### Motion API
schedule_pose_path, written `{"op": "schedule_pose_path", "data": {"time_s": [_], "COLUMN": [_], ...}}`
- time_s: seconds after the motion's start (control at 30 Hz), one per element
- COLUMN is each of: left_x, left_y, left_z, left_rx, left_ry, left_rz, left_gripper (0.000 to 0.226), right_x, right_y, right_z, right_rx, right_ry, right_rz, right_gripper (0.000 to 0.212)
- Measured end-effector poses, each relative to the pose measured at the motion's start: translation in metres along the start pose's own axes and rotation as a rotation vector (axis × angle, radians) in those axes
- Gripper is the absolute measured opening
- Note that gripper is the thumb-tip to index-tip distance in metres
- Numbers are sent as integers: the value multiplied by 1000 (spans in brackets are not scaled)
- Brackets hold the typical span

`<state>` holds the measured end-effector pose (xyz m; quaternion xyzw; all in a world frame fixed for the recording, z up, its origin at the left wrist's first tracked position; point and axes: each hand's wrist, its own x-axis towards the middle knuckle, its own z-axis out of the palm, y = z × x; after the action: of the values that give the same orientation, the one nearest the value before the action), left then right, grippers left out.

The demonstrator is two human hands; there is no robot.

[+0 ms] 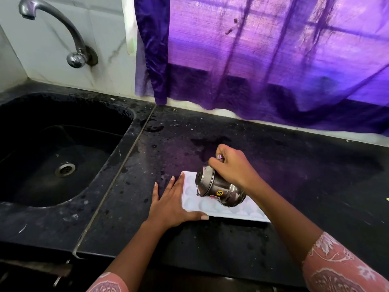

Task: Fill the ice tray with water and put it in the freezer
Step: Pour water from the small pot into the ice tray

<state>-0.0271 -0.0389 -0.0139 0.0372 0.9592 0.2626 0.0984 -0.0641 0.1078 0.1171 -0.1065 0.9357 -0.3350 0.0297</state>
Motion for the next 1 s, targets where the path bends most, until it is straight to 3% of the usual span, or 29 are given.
{"op": "schedule_pose_path", "data": {"time_s": [1.0], "left_x": [-5], "left_y": [4], "left_z": [-5], "left_rx": [-13], "left_ry": [11], "left_rz": [-13], "left_gripper": [129], "right_x": [-7], "right_y": [-7], "right_z": [1], "right_rx": [-97], "right_ry": [-47], "right_rz": [-83], "right_gripper": [32]}}
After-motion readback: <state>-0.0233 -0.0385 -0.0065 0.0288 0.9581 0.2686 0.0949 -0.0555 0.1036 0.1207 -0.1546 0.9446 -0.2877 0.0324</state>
